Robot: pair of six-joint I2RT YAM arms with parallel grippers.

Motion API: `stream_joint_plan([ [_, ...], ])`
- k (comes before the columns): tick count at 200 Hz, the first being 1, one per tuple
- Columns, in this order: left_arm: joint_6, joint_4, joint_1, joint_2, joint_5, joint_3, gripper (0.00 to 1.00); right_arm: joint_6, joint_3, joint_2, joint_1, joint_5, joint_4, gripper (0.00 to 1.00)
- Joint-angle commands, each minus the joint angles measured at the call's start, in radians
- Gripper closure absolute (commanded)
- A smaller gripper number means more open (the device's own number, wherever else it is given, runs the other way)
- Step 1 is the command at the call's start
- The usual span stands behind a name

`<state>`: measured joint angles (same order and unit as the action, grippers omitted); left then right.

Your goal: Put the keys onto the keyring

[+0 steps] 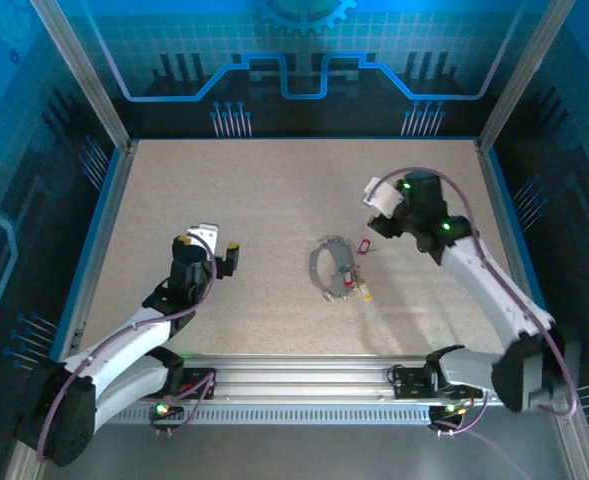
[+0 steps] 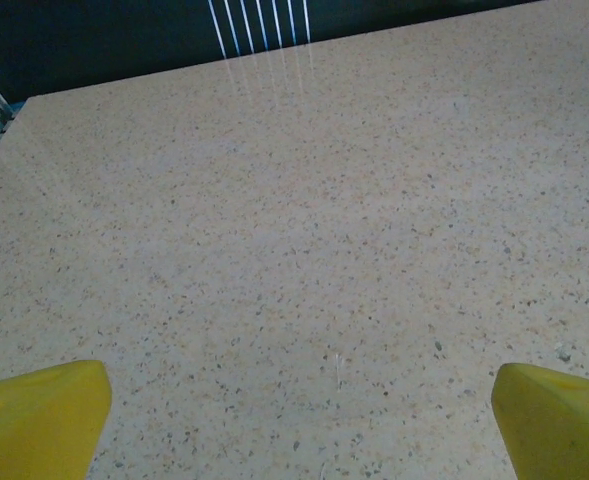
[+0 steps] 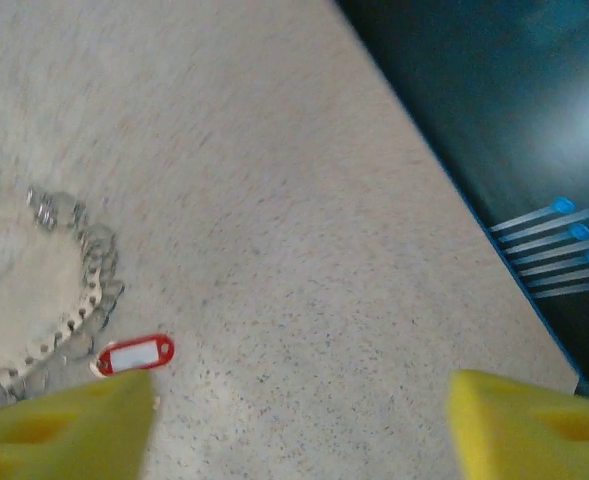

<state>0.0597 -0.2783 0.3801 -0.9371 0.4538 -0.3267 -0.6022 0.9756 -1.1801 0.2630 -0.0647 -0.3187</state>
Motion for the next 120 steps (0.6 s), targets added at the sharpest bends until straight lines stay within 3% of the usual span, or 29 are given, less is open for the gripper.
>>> stream_joint_plan([
  [1, 0.008, -0.099, -0.007, 0.007, 0.035, 0.009, 0.01, 0.292, -0.171, 0.093, -0.067, 0.124, 0.284, 0.00],
  [42, 0.080, -0.240, -0.007, -0.015, 0.030, 0.099, 0.01, 0.641, -0.472, 0.201, -0.212, 0.109, 0.598, 0.00],
  [76, 0.096, -0.383, -0.038, -0.131, -0.016, 0.120, 0.01, 0.631, -0.633, 0.157, -0.247, 0.068, 0.816, 0.00],
  [120, 0.062, -0.572, -0.095, -0.287, -0.053, 0.108, 0.01, 0.623, -0.692, -0.003, -0.264, 0.062, 1.057, 0.00],
])
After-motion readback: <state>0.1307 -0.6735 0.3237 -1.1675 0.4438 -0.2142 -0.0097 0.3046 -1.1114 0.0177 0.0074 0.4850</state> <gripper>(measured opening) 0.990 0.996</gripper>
